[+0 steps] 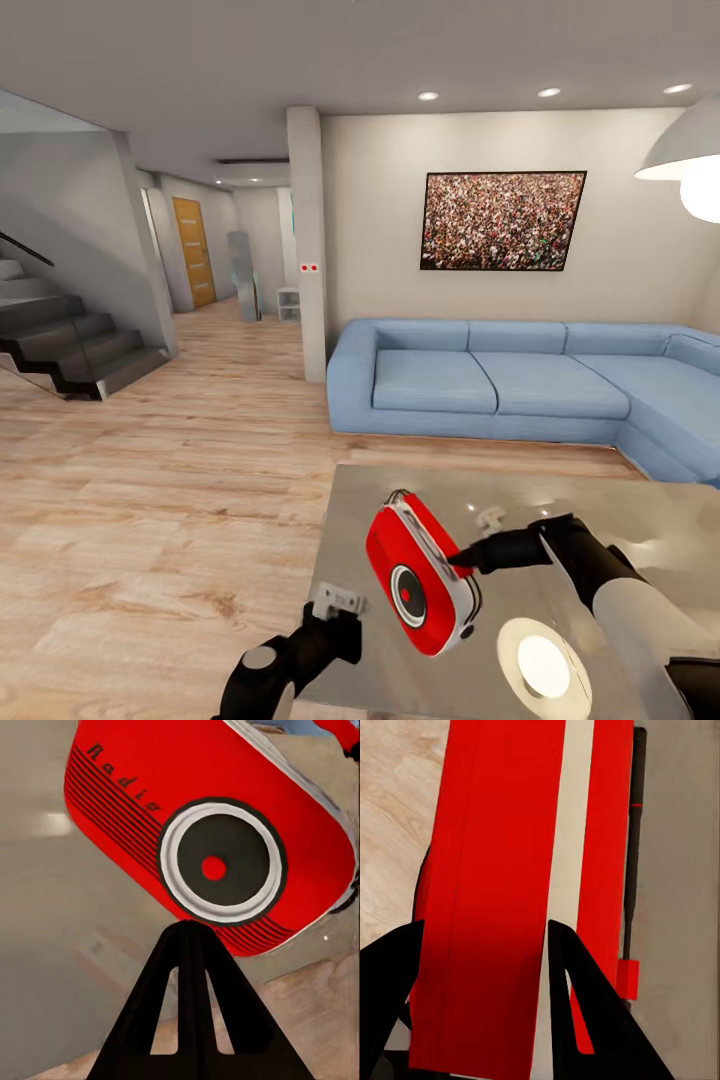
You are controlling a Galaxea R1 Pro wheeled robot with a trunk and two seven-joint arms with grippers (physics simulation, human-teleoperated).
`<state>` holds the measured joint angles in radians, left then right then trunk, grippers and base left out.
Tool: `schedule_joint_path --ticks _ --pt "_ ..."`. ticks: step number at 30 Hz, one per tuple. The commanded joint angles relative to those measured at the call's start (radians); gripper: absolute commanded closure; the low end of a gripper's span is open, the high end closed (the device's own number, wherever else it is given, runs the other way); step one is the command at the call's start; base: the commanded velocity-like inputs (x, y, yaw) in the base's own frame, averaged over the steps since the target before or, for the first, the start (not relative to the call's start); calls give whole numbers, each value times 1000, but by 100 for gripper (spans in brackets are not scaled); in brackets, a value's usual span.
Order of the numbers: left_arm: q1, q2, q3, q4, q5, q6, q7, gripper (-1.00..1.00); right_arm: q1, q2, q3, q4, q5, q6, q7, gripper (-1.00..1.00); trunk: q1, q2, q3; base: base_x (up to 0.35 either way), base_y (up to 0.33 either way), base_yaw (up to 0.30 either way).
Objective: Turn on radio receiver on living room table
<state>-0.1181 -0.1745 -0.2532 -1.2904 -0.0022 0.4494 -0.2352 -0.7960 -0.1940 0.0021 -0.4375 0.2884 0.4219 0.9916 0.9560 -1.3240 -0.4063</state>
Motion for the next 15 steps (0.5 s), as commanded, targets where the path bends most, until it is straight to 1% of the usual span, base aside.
schedule_joint_path --ticks 1,4,8,11,13,15 --pt "0 0 -13 1 -1 0 -3 100 0 0 -2 0 -4 -10 1 100 0 0 0 0 0 0" --pt "0 0 -35 6 -1 0 -9 100 0 1 -2 1 -7 -25 3 100 0 0 0 0 0 0" --pt "0 0 -46 18 -1 -1 -11 100 0 10 -2 4 -9 -29 8 100 0 0 0 0 0 0" --pt "0 0 -56 20 -1 -1 -13 100 0 20 -1 7 -9 -30 58 100 0 0 0 0 0 0" --pt "0 0 -59 20 -1 -1 -13 100 0 23 -1 8 -8 -30 101 100 0 0 0 0 0 0" --pt "0 0 -60 20 -1 -1 -13 100 0 25 -1 8 -8 -31 128 100 0 0 0 0 0 0"
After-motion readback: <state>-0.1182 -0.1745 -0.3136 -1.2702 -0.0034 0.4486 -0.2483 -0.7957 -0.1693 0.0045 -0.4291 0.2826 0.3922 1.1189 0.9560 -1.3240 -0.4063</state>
